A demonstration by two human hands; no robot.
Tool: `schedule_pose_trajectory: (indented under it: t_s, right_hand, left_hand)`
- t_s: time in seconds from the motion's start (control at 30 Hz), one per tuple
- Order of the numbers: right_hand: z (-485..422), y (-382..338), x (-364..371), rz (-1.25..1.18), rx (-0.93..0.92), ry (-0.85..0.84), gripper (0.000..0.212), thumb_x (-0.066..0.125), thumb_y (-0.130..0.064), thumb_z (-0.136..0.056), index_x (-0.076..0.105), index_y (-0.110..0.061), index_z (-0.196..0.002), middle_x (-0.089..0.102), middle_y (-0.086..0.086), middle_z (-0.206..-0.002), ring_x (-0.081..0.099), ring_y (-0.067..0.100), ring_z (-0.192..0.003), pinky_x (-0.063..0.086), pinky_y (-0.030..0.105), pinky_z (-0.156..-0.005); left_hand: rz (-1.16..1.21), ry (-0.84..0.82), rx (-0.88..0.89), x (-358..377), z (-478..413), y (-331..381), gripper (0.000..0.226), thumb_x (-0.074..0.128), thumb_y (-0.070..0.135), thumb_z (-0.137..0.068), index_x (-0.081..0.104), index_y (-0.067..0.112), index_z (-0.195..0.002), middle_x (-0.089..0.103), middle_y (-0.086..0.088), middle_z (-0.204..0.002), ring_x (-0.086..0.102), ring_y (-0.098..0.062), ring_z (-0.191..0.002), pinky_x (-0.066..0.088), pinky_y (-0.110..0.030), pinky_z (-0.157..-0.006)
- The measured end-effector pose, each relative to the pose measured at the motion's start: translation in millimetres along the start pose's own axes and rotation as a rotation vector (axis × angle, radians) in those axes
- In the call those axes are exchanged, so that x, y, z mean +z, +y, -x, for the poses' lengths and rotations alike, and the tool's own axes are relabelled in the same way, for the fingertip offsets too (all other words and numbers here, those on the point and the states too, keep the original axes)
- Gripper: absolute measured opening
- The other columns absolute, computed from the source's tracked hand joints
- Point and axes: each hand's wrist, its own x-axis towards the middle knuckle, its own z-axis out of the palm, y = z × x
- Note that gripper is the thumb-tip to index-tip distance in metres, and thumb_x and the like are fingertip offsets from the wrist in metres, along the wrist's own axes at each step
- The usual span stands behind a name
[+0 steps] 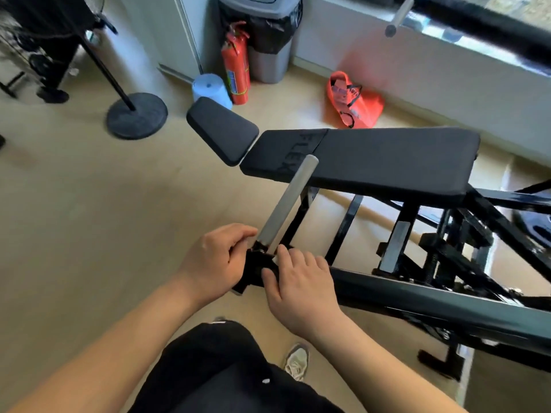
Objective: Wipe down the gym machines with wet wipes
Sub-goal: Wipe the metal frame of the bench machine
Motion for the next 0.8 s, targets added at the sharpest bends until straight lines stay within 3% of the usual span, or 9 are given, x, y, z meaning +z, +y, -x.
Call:
schedule_pose_trajectory:
  t_s: [0.13,0.23,0.37,0.47,0.53,0.6,0.73,0.8]
  right_hand:
    - [-7,-8,-1,0.070,0.210,-0.016,0.069,0.009,-0.066,-0.102,0.057,-0.026,-0.131,0.057,0.003,-0.123,0.049,0.028,-0.120,0.033,0.048,-0.110]
    - [-12,-24,-1,0.074,0.351,0.042,0.067,0.009,-0.064,-0.102,0.064,-0.030,-0.117,0.060,-0.002,-0.110,0.053,0.025,-0.109,0.035,0.045,-0.106]
    - [-28,-70,17,0.018,0.443,0.188,0.052,0.022,-0.052,-0.102,0.066,-0.024,-0.103,0.063,-0.004,-0.099,0.056,0.023,-0.097,0.041,0.041,-0.099]
    - [-27,-79,23,-0.046,0.500,0.328,0.037,0.038,-0.038,-0.101,0.070,-0.020,-0.101,0.067,-0.004,-0.095,0.059,0.020,-0.094,0.047,0.041,-0.100]
    - [-22,-87,21,-0.167,0.555,0.496,0.032,0.042,-0.029,-0.099,0.071,-0.018,-0.099,0.068,-0.005,-0.090,0.062,0.019,-0.087,0.055,0.043,-0.090]
    - [-23,-101,13,-0.330,0.584,0.604,0.030,0.042,-0.029,-0.101,0.071,-0.020,-0.101,0.069,-0.008,-0.091,0.064,0.012,-0.086,0.058,0.034,-0.079]
    - [-59,-129,-14,-0.627,0.474,0.768,0.025,0.047,-0.031,-0.109,0.069,-0.023,-0.117,0.063,-0.014,-0.100,0.063,0.007,-0.093,0.055,0.026,-0.080]
    - [-84,-137,-26,-0.782,0.417,0.744,0.027,0.047,-0.035,-0.109,0.066,-0.029,-0.127,0.051,-0.014,-0.104,0.060,0.008,-0.096,0.054,0.024,-0.081]
  left_hand:
    - [0.004,-0.083,0.093,-23,-24,-35,0.034,0.059,0.002,-0.098,0.070,0.017,-0.126,0.067,0.016,-0.117,0.061,0.003,-0.110,0.042,-0.003,-0.096]
    - [-0.005,-0.158,0.173,-38,-44,-68,0.034,0.060,0.003,-0.098,0.069,0.017,-0.127,0.068,0.012,-0.119,0.063,-0.001,-0.111,0.047,-0.009,-0.098]
    - [0.030,-0.389,0.264,-58,-72,-101,0.035,0.058,0.005,-0.101,0.065,0.015,-0.133,0.066,0.009,-0.124,0.057,0.003,-0.115,0.040,-0.001,-0.099]
    - [0.024,-0.518,0.357,-67,-83,-104,0.036,0.057,0.007,-0.101,0.064,0.017,-0.135,0.065,0.009,-0.126,0.058,0.000,-0.118,0.041,-0.003,-0.100]
    - [0.025,-0.563,0.399,-72,-89,-103,0.036,0.058,0.009,-0.101,0.064,0.019,-0.135,0.067,0.009,-0.126,0.061,-0.003,-0.118,0.047,-0.014,-0.103]
    - [0.035,-0.583,0.407,-73,-99,-101,0.035,0.058,0.012,-0.102,0.064,0.023,-0.134,0.067,0.011,-0.125,0.062,-0.003,-0.118,0.053,-0.026,-0.103]
    - [0.210,-0.629,0.317,-78,-118,-78,0.030,0.060,0.022,-0.103,0.062,0.034,-0.130,0.067,0.022,-0.116,0.064,0.000,-0.110,0.058,-0.024,-0.094]
    - [0.379,-0.615,0.268,-87,-126,-67,0.026,0.063,0.023,-0.101,0.064,0.034,-0.125,0.070,0.021,-0.109,0.068,-0.004,-0.106,0.059,-0.022,-0.086]
